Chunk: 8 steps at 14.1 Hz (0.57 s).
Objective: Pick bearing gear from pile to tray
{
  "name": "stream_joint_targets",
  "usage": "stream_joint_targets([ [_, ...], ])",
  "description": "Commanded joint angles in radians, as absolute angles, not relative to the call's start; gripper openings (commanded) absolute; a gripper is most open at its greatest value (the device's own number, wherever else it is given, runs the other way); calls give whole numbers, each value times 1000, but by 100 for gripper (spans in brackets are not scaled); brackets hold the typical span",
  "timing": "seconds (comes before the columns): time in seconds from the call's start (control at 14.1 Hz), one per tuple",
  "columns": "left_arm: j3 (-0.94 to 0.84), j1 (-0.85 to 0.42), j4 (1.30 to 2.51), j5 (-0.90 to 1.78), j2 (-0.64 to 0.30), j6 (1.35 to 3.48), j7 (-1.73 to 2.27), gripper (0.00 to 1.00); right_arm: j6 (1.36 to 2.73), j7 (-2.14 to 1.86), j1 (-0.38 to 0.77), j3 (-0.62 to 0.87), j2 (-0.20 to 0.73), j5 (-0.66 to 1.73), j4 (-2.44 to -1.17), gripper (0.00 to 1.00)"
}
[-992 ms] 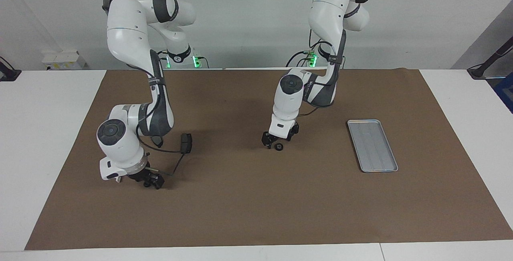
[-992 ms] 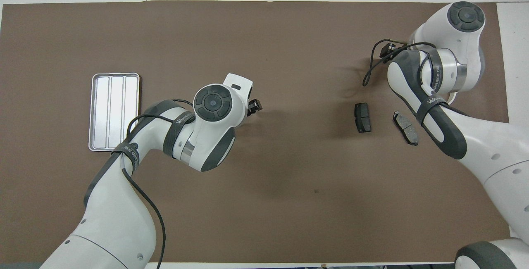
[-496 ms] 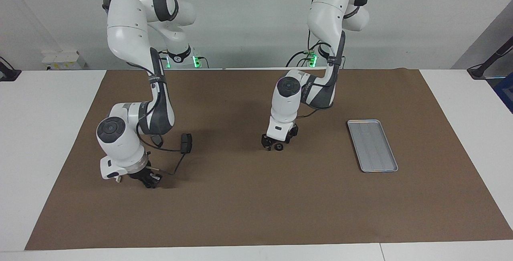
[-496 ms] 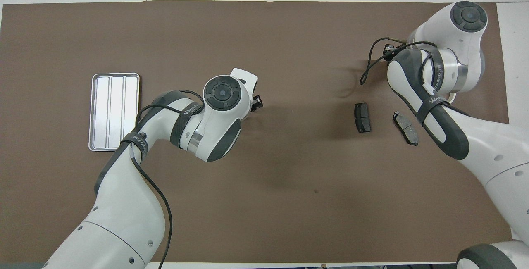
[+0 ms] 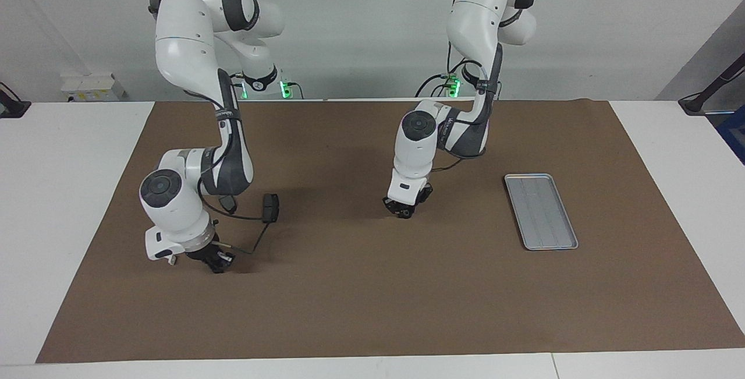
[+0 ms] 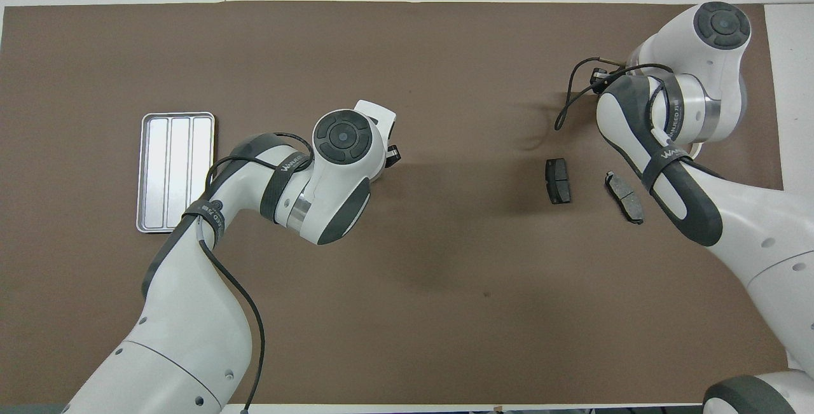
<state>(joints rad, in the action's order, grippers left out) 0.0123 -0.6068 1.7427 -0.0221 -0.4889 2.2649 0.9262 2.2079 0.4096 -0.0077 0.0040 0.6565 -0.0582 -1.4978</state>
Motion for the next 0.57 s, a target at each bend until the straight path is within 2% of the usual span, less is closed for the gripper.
stream_joint_targets([
  [0.0, 46, -565, 1603, -58, -511, 2115, 910, 0, 2195, 410, -31, 14, 652, -63, -1513, 0],
  [0.14, 49, -482, 1577, -54, -438, 1973, 727, 0, 2158, 385, -31, 14, 643, -67, -1502, 0],
  [0.35, 48, -274, 1653, -43, -270, 1846, 376, 0, 2070, 371, -26, 15, 597, -72, -1483, 0],
  [0.5, 49, -137, 1690, -8, -224, 1824, 156, 0, 2002, 334, -21, 20, 545, -57, -1483, 0],
])
